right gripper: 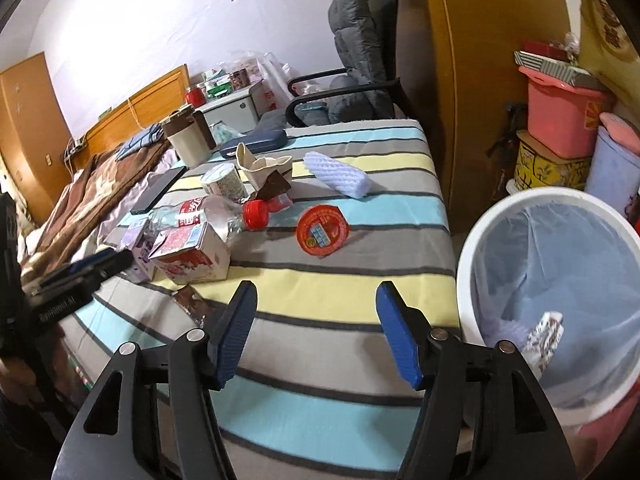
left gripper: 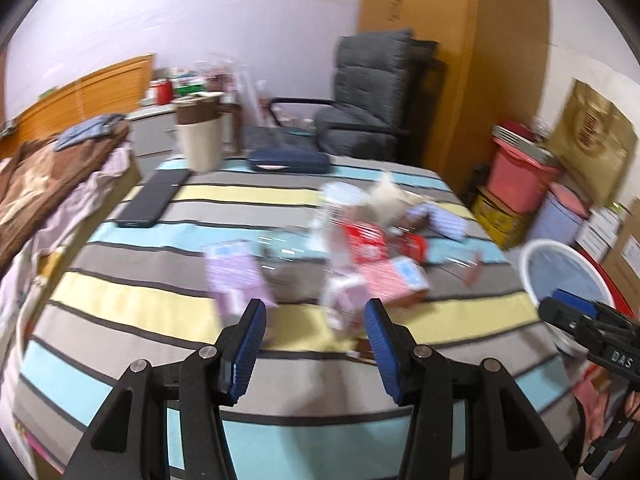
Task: Collect trash
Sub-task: 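Move both tools back over the table toward the cartons, then grasp the purple milk carton with the left tool while the right tool grasps the clear plastic cup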
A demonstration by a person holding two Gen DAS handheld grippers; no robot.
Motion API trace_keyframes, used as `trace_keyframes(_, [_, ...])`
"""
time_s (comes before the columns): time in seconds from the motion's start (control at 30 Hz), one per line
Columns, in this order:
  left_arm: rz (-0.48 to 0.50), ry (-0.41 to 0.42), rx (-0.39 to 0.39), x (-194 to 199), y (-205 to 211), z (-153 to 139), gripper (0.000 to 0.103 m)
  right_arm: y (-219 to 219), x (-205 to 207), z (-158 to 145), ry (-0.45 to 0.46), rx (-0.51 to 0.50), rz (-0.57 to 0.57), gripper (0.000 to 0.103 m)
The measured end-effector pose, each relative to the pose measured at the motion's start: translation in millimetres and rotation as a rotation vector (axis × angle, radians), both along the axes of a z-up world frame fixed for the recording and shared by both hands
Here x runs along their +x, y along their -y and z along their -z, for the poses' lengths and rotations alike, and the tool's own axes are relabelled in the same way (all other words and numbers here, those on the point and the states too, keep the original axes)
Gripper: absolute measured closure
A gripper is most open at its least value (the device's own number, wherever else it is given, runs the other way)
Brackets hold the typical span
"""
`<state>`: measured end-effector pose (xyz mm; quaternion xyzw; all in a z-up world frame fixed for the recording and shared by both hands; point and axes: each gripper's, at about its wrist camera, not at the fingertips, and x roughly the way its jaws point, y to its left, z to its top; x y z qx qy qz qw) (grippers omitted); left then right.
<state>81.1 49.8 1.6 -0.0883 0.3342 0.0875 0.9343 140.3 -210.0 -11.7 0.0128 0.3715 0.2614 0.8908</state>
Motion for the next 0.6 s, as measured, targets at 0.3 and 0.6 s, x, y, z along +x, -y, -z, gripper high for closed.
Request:
trace_keyframes(0.3, [-0.110, -0.019, -0.014, 9.4, -38.3, 8.4, 0.040, -12.1, 19.1, 3.1, 0.013, -0.034, -0.022, 0.039])
trace_keyframes(0.6, [-0.131, -0.060, -0.039, 25.6, -46.3, 25.6, 0.040, -21.5, 39.0, 12.6, -0.002, -0.073, -0.044, 0.038])
